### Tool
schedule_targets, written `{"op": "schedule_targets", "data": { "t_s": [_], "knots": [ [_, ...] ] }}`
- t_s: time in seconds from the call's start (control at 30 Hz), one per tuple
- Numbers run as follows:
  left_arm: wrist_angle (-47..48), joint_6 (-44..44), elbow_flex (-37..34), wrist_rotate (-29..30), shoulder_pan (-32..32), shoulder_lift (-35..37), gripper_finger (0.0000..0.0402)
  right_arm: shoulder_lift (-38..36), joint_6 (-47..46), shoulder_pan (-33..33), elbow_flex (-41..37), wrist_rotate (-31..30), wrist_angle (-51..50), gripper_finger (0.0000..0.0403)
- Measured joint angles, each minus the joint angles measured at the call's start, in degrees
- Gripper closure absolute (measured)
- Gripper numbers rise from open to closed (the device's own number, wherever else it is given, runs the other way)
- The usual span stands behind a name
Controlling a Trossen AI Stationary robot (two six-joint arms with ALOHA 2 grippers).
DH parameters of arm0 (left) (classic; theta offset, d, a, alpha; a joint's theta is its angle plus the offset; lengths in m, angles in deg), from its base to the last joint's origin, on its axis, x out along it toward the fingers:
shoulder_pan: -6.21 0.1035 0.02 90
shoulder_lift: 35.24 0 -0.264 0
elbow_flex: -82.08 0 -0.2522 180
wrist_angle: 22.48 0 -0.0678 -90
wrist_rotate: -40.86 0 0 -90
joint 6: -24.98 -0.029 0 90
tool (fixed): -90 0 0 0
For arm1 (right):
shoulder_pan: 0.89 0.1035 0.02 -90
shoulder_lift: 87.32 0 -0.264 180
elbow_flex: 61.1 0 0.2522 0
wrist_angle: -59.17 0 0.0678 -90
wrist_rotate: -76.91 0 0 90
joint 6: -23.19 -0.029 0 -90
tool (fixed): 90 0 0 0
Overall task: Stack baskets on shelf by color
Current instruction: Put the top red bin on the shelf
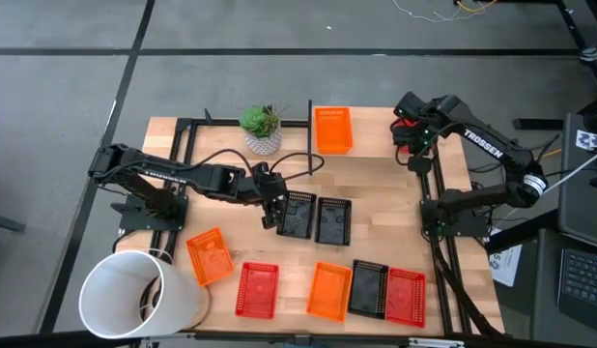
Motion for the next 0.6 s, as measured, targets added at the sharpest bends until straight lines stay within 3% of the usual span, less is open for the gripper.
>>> {"op": "schedule_targets", "data": {
  "t_s": [0.33,0.6],
  "knots": [
    [-0.01,0.31,0.00,0.01,0.00,0.00,0.0247,-0.04,-0.11,0.04,0.00,-2.00,-2.30,0.0296],
    [-0.01,0.37,0.00,0.01,0.00,0.00,0.0247,-0.09,-0.33,0.04,0.00,-7.25,-3.47,0.0287]
  ]
}}
